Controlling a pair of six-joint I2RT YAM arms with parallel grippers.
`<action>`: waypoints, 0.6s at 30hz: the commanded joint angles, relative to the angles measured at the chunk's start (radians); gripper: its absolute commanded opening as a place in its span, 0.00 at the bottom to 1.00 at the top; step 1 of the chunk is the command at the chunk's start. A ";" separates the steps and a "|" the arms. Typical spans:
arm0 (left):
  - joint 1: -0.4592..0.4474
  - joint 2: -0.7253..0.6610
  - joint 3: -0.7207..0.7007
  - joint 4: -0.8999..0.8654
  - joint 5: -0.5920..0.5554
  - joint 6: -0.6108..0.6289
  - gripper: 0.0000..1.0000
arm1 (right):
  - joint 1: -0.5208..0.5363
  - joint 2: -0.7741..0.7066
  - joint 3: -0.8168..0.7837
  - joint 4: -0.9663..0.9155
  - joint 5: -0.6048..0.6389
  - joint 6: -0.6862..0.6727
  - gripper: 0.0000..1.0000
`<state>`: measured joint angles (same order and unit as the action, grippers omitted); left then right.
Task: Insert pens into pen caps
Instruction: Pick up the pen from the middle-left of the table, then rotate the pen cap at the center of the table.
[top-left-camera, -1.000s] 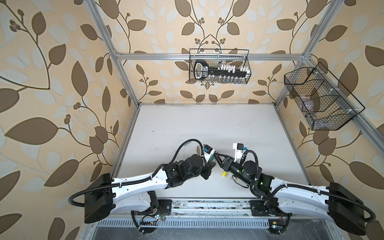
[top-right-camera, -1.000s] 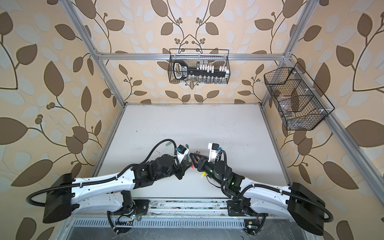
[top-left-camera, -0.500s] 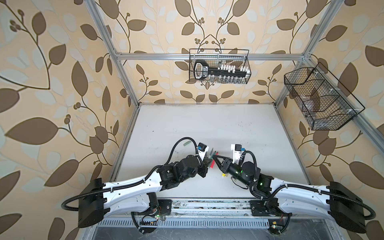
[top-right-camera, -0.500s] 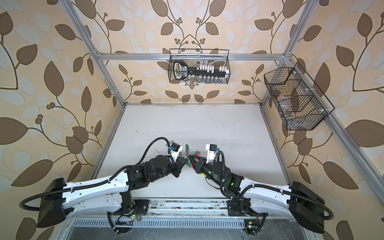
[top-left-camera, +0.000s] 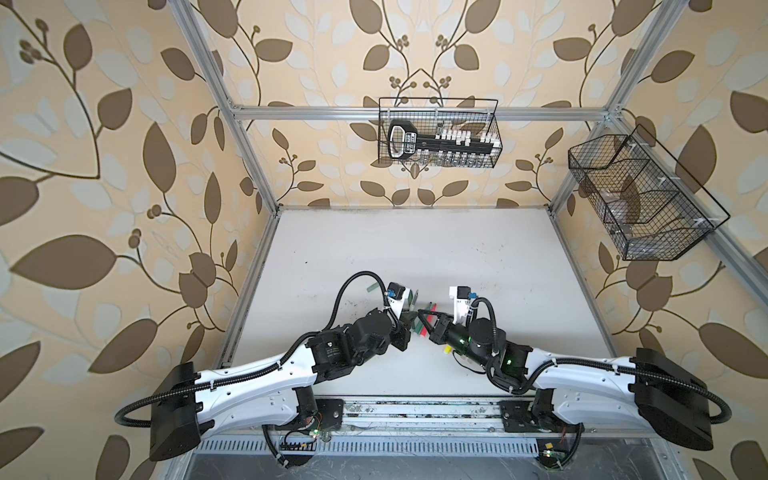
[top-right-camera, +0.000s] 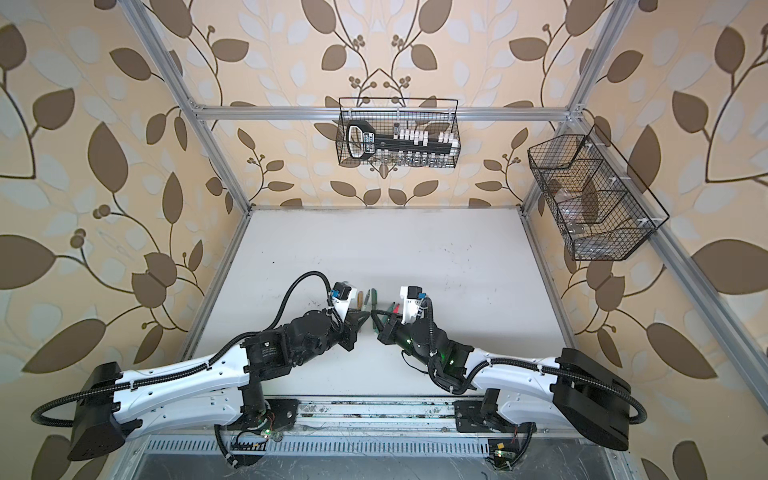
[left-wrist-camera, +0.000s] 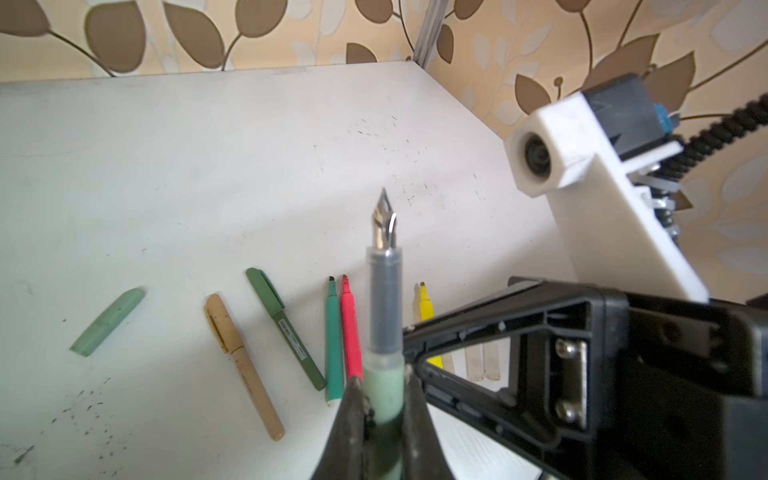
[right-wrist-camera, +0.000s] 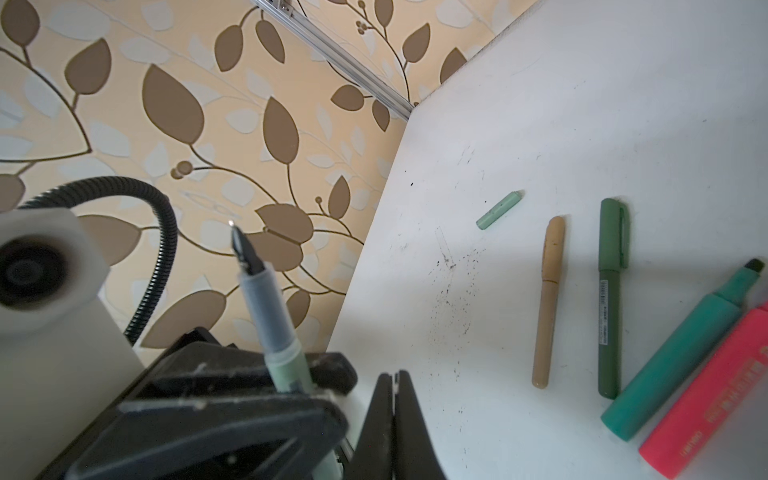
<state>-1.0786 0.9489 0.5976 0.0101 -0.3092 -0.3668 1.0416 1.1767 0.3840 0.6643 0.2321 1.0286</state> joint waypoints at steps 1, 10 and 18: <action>0.006 -0.059 -0.019 -0.032 -0.108 0.020 0.00 | 0.003 0.023 0.054 -0.003 0.014 0.003 0.00; 0.050 -0.377 -0.065 -0.351 -0.397 -0.149 0.00 | -0.033 0.242 0.311 -0.190 0.076 -0.079 0.06; 0.131 -0.605 -0.086 -0.697 -0.531 -0.377 0.00 | -0.069 0.649 0.764 -0.476 0.058 -0.144 0.27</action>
<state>-0.9646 0.3828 0.5289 -0.5224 -0.7422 -0.6277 0.9802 1.7260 1.0367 0.3668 0.2745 0.9257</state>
